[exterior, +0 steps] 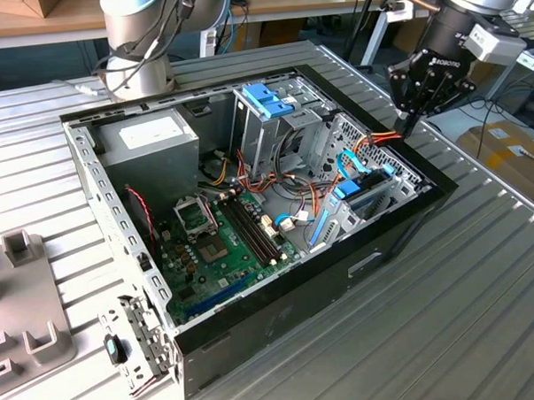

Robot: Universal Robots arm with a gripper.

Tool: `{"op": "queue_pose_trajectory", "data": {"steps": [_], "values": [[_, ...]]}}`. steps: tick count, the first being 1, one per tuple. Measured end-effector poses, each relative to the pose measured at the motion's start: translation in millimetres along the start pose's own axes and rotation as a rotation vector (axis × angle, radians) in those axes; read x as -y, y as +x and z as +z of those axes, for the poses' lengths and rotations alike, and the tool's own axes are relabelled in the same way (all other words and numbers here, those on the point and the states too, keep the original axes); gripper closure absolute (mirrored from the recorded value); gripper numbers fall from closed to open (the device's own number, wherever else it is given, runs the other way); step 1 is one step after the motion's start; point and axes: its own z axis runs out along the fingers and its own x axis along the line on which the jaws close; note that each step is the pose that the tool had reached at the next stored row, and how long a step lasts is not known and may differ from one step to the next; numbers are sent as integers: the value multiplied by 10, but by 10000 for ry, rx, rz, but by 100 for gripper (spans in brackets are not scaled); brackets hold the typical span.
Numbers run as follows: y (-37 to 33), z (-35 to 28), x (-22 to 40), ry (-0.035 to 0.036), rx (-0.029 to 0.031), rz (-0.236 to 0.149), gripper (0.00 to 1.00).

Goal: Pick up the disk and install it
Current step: 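Insert the second disk wire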

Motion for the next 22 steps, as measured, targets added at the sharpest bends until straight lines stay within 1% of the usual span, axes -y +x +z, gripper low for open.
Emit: {"op": "queue_pose_trajectory", "data": {"steps": [5,7,14,19,20,22], "values": [[-121,3,-70,16,-27,0,84],[-157,4,-91,18,-28,1,84],[-169,5,-98,18,-28,1,84],[-207,6,-121,18,-28,4,84],[-208,6,-121,18,-28,56,84],[-209,6,-121,18,-23,287,84]]}}
